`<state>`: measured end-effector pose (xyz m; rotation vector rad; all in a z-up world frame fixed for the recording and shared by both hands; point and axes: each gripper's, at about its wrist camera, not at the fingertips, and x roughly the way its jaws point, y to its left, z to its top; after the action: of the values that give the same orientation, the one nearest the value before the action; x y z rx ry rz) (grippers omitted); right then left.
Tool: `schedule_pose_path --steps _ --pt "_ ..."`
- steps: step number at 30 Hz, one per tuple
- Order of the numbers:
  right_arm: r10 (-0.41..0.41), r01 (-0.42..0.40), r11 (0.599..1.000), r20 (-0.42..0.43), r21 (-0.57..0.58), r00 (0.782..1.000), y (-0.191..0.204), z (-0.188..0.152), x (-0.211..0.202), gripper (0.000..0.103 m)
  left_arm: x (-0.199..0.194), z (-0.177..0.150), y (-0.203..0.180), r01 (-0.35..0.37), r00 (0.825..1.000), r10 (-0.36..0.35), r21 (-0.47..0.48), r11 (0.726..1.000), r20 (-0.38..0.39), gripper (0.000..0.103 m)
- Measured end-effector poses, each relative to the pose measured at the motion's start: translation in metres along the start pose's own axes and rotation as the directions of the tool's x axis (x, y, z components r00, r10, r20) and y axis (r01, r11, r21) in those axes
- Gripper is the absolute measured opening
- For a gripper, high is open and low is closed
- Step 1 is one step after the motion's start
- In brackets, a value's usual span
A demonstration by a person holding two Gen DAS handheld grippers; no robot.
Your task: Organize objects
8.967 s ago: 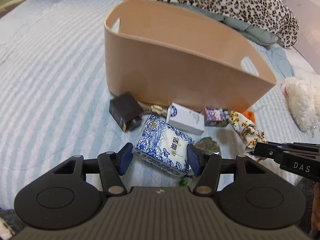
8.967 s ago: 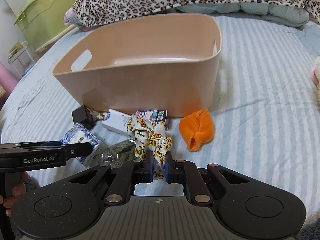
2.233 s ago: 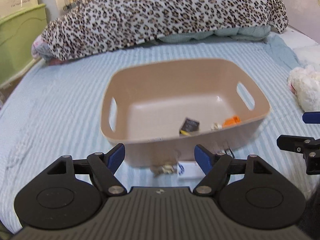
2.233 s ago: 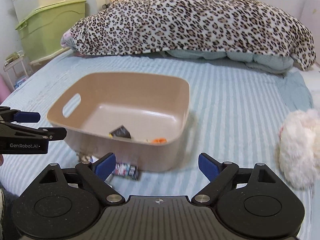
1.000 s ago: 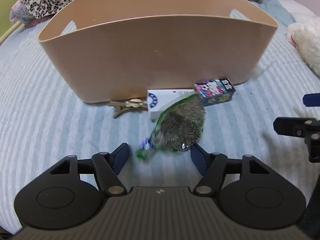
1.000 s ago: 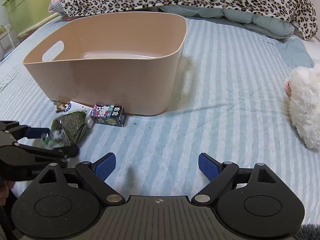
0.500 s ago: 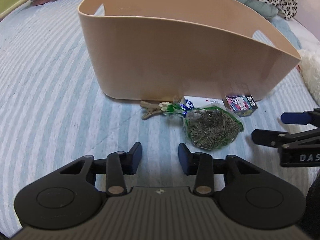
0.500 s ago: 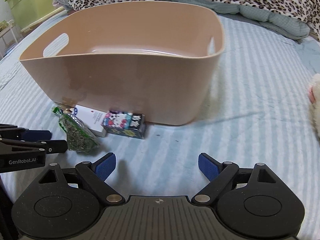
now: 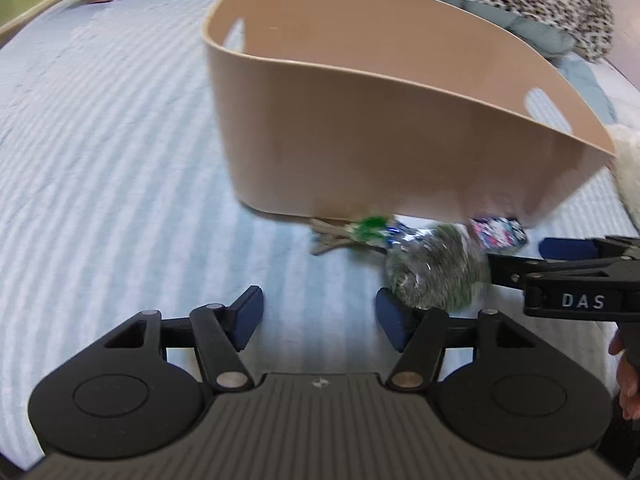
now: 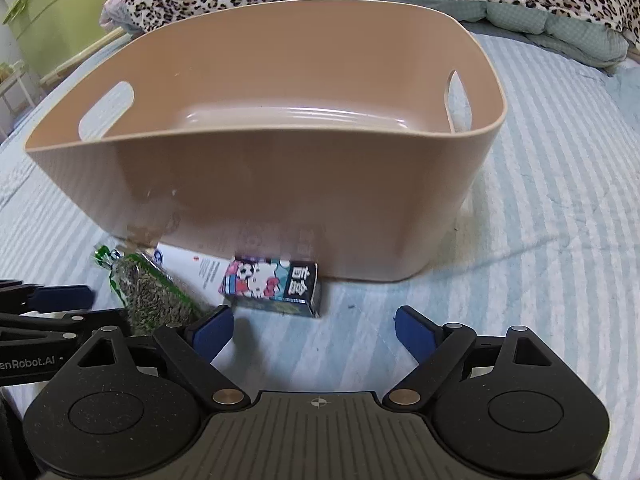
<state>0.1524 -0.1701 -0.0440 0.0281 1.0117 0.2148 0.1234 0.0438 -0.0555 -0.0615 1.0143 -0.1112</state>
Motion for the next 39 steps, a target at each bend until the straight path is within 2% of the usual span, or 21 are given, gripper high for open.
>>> schedule_pose_path --steps 9,12,17,21,25,31,33,37,39 --pt "0.030 -0.030 1.000 0.009 0.007 1.000 0.010 0.008 0.005 0.089 -0.019 0.002 0.010 -0.091 0.995 0.094 -0.064 0.994 0.039 0.065" --pt "0.005 -0.005 1.000 0.018 0.004 1.000 0.011 0.009 0.006 0.083 -0.020 0.005 0.009 -0.118 0.991 0.123 -0.085 0.989 0.055 0.065" --pt "-0.014 0.013 0.998 0.006 0.055 1.000 -0.007 0.006 0.004 0.073 -0.015 0.015 -0.001 -0.110 0.991 0.117 -0.089 0.990 0.070 0.065" --pt "-0.024 0.024 0.999 0.005 0.043 1.000 -0.018 0.001 0.001 0.070 -0.024 0.019 -0.011 -0.106 0.987 0.116 -0.091 0.990 0.113 0.066" --pt "-0.020 0.020 0.999 0.005 0.032 1.000 -0.022 0.001 0.001 0.068 -0.030 0.024 -0.022 -0.069 0.986 0.085 -0.115 0.991 0.141 0.070" --pt "-0.009 0.008 1.000 0.015 0.027 1.000 -0.025 0.002 0.000 0.068 -0.017 0.023 -0.045 -0.018 0.995 0.027 -0.101 0.995 0.094 0.071" --pt "-0.007 0.007 0.999 0.017 0.032 1.000 -0.026 0.002 0.000 0.068 -0.006 0.022 -0.051 -0.019 0.998 0.026 -0.102 0.995 0.065 0.071" --pt "-0.010 0.009 1.000 0.034 0.021 0.999 -0.026 0.002 0.000 0.068 0.008 0.014 -0.052 0.056 0.998 -0.058 -0.145 0.988 -0.009 0.071" --pt "-0.020 0.019 1.000 0.045 0.007 0.999 -0.024 0.003 0.003 0.068 0.015 0.009 -0.051 0.052 0.997 -0.059 -0.148 0.988 -0.041 0.071"
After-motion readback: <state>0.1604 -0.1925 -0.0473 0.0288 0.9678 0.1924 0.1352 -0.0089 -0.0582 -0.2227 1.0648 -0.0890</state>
